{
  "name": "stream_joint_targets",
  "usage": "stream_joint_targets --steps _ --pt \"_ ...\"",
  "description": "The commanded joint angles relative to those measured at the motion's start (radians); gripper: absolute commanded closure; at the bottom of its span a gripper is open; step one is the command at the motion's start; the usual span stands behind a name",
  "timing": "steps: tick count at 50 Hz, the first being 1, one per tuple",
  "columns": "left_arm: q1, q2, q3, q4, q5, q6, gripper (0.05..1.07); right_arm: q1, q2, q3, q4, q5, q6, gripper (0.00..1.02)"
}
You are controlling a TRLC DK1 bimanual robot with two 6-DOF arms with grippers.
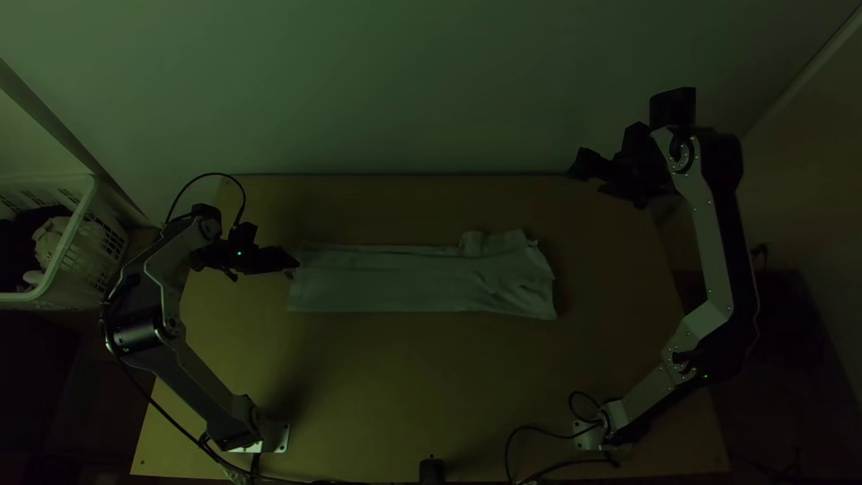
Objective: Fold the t-shirt
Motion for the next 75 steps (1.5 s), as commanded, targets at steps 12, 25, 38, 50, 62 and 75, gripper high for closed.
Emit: stream_joint_targets --steps 12,25,38,50,62,75 --pt "-0.076 0.034 -0.105 0.069 0.009 -0.053 0.10 -0.001 -0.061 0.031 0.001 0.005 0.041 0.04" --pt "-0.191 0.015 -0.134 0.115 0.009 -0.132 0.10 -0.004 -0.084 0.013 0.001 0.005 0.042 0.04" --pt "-0.300 -0.013 -0.166 0.195 0.007 -0.235 0.10 -0.004 -0.097 -0.003 0.001 0.005 0.048 0.04" --pt "-0.344 -0.051 -0.217 0.278 -0.074 -0.300 0.87 0.000 -0.111 -0.041 0.001 0.005 0.059 0.04" --pt "-0.229 -0.075 -0.191 0.253 -0.125 -0.270 1.04 -0.006 -0.120 -0.052 0.003 0.005 0.058 0.04" --pt "-0.012 -0.051 -0.033 0.103 -0.171 -0.132 1.04 -0.009 -0.141 -0.098 0.033 0.049 0.056 0.04"
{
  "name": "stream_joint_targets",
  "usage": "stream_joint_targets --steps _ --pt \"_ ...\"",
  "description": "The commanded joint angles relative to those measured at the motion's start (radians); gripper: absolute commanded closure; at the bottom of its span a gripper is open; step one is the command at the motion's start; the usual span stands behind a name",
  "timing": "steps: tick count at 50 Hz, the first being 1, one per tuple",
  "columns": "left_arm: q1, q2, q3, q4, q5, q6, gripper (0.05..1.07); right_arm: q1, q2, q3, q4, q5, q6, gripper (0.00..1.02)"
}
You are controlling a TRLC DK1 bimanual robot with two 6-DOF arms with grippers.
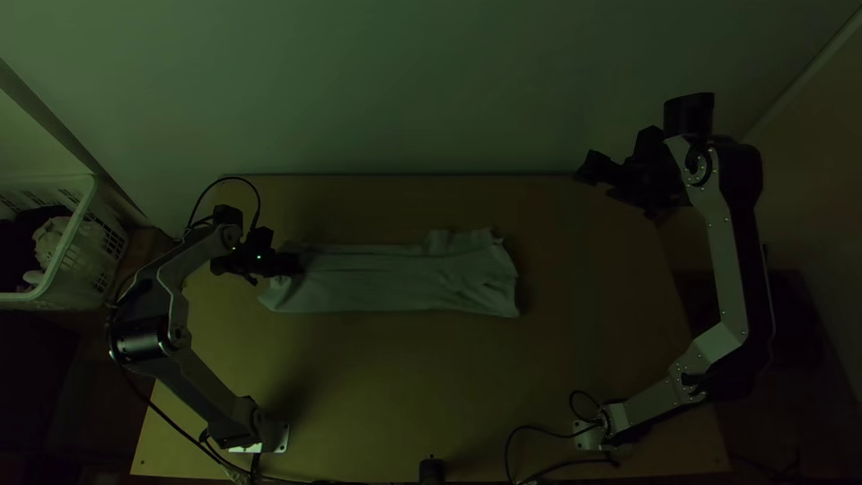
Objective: Fold the t-shirt
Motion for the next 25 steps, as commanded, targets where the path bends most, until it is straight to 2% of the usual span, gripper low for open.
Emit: stream_joint_targets --steps 1,5,17,25 --pt "0.094 0.018 0.086 -0.065 -0.023 0.075 1.04 -0.007 -0.044 -0.039 0.036 0.040 0.019 0.04" --pt "0.144 0.021 0.151 -0.112 -0.029 0.111 1.05 0.000 -0.067 -0.085 0.091 0.084 0.010 0.04" --pt "0.223 -0.027 0.286 -0.203 -0.102 0.181 1.04 0.009 -0.134 -0.210 0.226 0.095 0.009 0.04" --pt "0.214 -0.106 0.307 -0.250 -0.170 0.218 1.05 0.003 -0.161 -0.241 0.240 0.095 0.004 0.04"
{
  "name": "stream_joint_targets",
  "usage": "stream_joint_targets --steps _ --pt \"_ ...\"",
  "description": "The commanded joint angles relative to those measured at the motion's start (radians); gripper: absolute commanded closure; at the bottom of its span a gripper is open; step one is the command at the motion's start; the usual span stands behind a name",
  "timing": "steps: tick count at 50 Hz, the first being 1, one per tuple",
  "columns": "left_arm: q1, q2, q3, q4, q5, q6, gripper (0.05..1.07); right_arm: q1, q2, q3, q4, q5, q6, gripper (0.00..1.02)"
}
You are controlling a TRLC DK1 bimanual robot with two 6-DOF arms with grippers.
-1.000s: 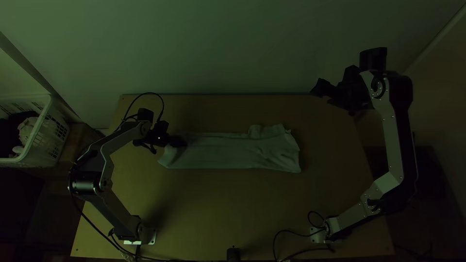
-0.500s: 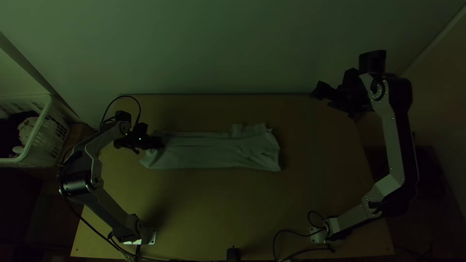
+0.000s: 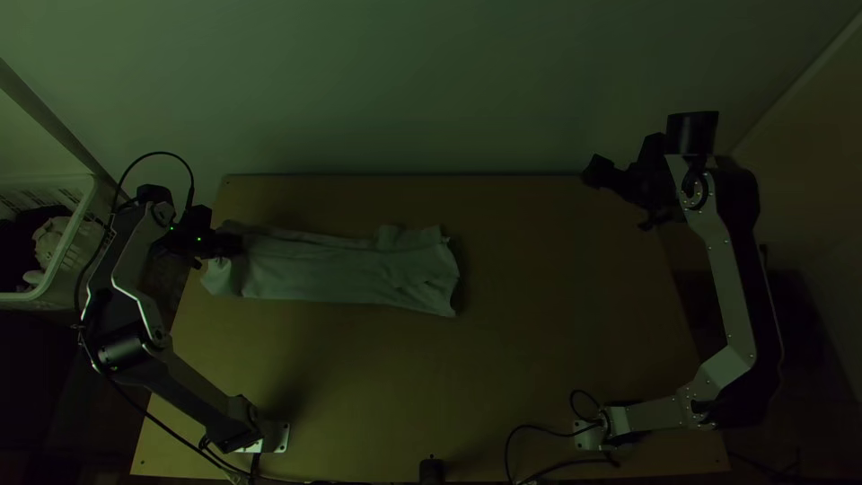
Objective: Fold the t-shirt
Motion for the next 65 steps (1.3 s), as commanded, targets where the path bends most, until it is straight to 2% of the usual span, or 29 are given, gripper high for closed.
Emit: stream_joint_targets --steps 1,17,31,51,65 --pt "-0.009 -0.094 0.036 -0.045 -0.044 0.043 1.04 -0.002 -0.042 -0.029 0.018 0.005 0.002 0.04" --pt "-0.098 -0.173 0.155 -0.212 -0.054 0.041 1.04 -0.038 -0.161 -0.182 0.162 0.005 -0.044 0.04" --pt "-0.216 -0.188 0.272 -0.333 -0.119 0.008 1.04 -0.064 -0.242 -0.268 0.205 0.005 -0.052 0.04" --pt "-0.491 -0.114 0.401 -0.435 -0.263 -0.161 1.04 -0.087 -0.347 -0.382 0.223 0.005 -0.059 0.04" --pt "-0.727 -0.002 0.488 -0.438 -0.295 -0.287 1.04 -0.093 -0.400 -0.446 0.226 0.005 -0.058 0.04"
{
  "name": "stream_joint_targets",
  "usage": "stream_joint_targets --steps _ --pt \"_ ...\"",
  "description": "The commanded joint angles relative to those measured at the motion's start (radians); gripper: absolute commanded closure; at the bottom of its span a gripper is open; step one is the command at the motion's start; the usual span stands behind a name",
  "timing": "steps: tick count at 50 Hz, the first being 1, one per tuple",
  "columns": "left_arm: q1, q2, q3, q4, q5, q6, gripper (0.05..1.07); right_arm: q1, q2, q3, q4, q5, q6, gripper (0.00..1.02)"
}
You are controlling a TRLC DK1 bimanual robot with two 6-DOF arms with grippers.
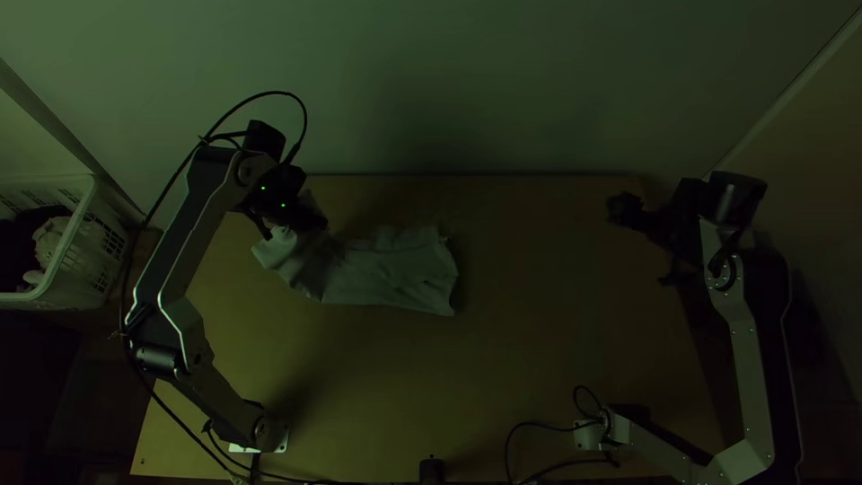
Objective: Fold the t-shirt
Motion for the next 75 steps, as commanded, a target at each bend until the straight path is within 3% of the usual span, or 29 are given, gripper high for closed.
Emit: stream_joint_targets --steps 1,26,39,40,42,44,46,47,57,75 --pt "-0.092 0.050 0.060 -0.018 -0.016 -0.064 1.04 -0.009 -0.026 -0.035 0.012 0.005 -0.008 0.04" --pt "-0.391 0.345 0.289 -0.014 -0.040 -0.238 1.04 -0.025 -0.052 -0.093 0.038 0.003 -0.002 0.04" --pt "-0.506 0.426 0.330 0.065 -0.040 -0.271 1.03 -0.025 -0.067 -0.145 0.071 0.003 -0.001 0.04" --pt "-0.512 0.429 0.330 0.080 -0.040 -0.276 0.99 -0.023 -0.069 -0.148 0.073 0.003 -0.001 0.04" --pt "-0.525 0.435 0.330 0.100 -0.040 -0.284 0.81 -0.023 -0.073 -0.159 0.082 0.003 -0.001 0.04" --pt "-0.535 0.440 0.330 0.121 -0.040 -0.290 0.54 -0.020 -0.080 -0.171 0.090 0.003 -0.001 0.04" --pt "-0.546 0.443 0.330 0.149 -0.042 -0.290 0.19 -0.020 -0.086 -0.185 0.099 0.003 0.001 0.04" --pt "-0.552 0.445 0.330 0.157 -0.040 -0.290 0.08 -0.019 -0.089 -0.191 0.102 0.003 0.001 0.04" --pt "-0.565 0.419 0.330 0.287 -0.040 -0.294 0.09 -0.016 -0.104 -0.225 0.116 0.003 0.001 0.04" --pt "-0.483 0.305 0.312 0.313 -0.042 -0.277 0.09 0.003 -0.109 -0.239 0.232 0.005 -0.031 0.04"
